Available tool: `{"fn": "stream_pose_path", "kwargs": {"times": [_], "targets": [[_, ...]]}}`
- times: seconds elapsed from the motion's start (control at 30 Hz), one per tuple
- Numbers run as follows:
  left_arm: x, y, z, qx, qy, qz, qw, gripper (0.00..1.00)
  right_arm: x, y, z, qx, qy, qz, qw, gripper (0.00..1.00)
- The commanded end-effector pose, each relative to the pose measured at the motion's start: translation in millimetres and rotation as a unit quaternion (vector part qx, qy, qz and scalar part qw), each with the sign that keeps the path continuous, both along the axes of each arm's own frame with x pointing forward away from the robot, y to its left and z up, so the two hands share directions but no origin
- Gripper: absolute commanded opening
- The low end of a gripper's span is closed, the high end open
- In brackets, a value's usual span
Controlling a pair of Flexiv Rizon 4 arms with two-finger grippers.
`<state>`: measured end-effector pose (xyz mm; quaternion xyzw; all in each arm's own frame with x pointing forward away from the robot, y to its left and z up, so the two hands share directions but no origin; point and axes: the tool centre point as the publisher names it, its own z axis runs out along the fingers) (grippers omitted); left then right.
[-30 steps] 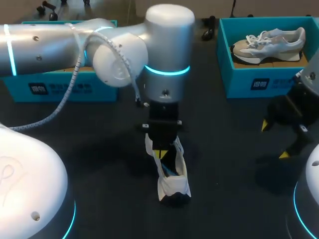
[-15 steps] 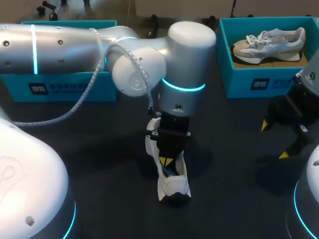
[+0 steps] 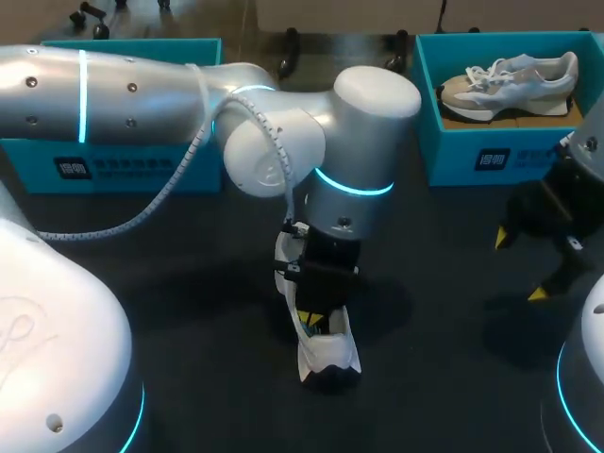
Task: Take the shoe out of the shoebox, open the shoe tongue, remove and reinsert the insole, then place the shoe into the shoebox
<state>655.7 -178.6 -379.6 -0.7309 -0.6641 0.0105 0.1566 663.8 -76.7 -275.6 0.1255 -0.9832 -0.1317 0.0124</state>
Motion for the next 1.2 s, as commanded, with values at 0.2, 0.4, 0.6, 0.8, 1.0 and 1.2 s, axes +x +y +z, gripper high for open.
{"fn": "stream_pose_path", "kwargs": {"times": [0.2, 0.4, 0.6, 0.8, 1.0, 1.2], "targets": [[-0.1, -11.6, -17.8, -0.009, 0.007, 0.025, 1.0, 0.0, -0.7, 0.2, -1.0, -0.001, -0.001, 0.0, 1.0, 1.0], [1.7, -11.9, 14.9, -0.015, -0.009, 0.02, 1.0, 0.0, -0.7, 0.2, -1.0, -0.001, -0.001, 0.0, 1.0, 1.0], [-8.1, -6.4, 10.1, 0.017, -0.031, 0.01, 0.999, 0.0, -0.7, 0.2, -1.0, -0.001, -0.001, 0.0, 1.0, 1.0], [-10.6, -2.3, -12.8, 0.031, -0.036, 0.024, 0.999, 0.0, -0.7, 0.2, -1.0, -0.001, -0.001, 0.0, 1.0, 1.0], [-11.1, -3.6, -38.1, 0.018, -0.04, 0.047, 0.998, 0.0, -0.7, 0.2, -1.0, -0.001, -0.001, 0.0, 1.0, 1.0], [-6.5, -7.4, -46.1, -0.012, -0.043, 0.084, 0.995, 0.0, -0.7, 0.2, -1.0, -0.001, -0.001, 0.0, 1.0, 1.0]]}}
